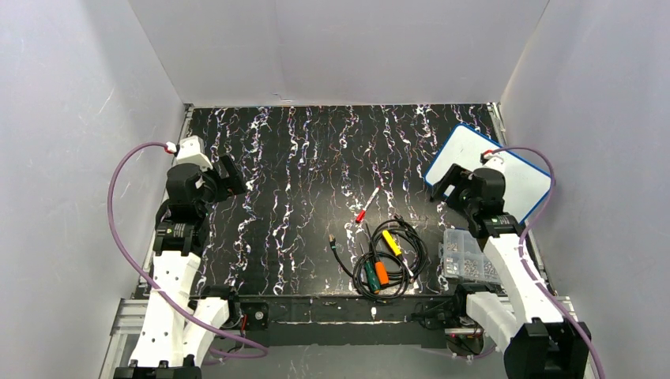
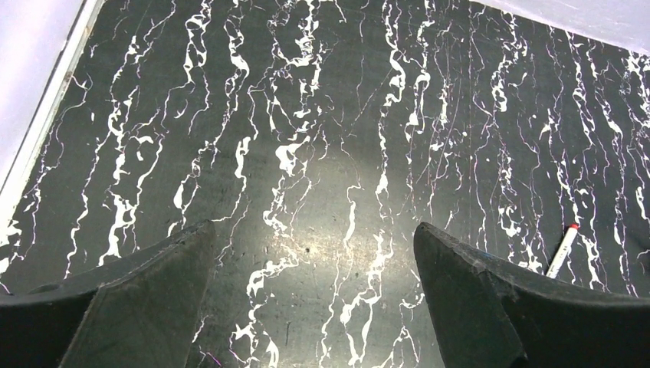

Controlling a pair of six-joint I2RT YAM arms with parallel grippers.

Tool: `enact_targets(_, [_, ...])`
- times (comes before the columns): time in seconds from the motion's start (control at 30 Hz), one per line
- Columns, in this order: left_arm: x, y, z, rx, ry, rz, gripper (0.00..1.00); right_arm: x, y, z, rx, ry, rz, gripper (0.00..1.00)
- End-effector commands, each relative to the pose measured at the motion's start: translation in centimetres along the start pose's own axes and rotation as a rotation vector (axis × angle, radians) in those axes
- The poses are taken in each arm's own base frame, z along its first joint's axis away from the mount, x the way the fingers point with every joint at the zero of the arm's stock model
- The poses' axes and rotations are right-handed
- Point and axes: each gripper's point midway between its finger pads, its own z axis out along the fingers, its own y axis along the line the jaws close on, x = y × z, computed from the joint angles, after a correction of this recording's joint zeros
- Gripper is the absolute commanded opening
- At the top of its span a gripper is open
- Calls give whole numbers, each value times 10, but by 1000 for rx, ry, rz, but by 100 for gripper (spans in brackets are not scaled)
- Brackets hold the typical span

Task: Write a sentence on the whiteboard
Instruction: Move the whiteboard to the center of the board.

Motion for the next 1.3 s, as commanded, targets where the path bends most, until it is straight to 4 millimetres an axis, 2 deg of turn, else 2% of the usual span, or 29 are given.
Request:
enact_targets(0.0, [7,-3,-3,25,16,-5,99,26,-3,13,36,69,54,86])
enact_targets(0.2, [10,-6,-1,42,25,-10,99,40,-13,32,155,49,66,76])
enact_targets(0.37, [12,-5,-1,39,31,-9,99,42,-28,50,258,1,59,71])
enact_targets(0.73, [15,-8,0,53,39,-5,99,38,-20,95,254,-8,17,61])
enact_targets(0.83, [15,-9,0,56,40,-4,99,42,-23,103,268,5,-7,57])
enact_targets(1.13, [17,-9,2,59,47,0,99,44,-30,119,307,21,-82,52])
enact_targets(1.2, [17,-9,2,59,48,0,99,46,-31,123,313,28,-94,49])
enact_targets(1.27, [17,-9,2,60,48,1,99,48,-31,127,306,40,-113,42])
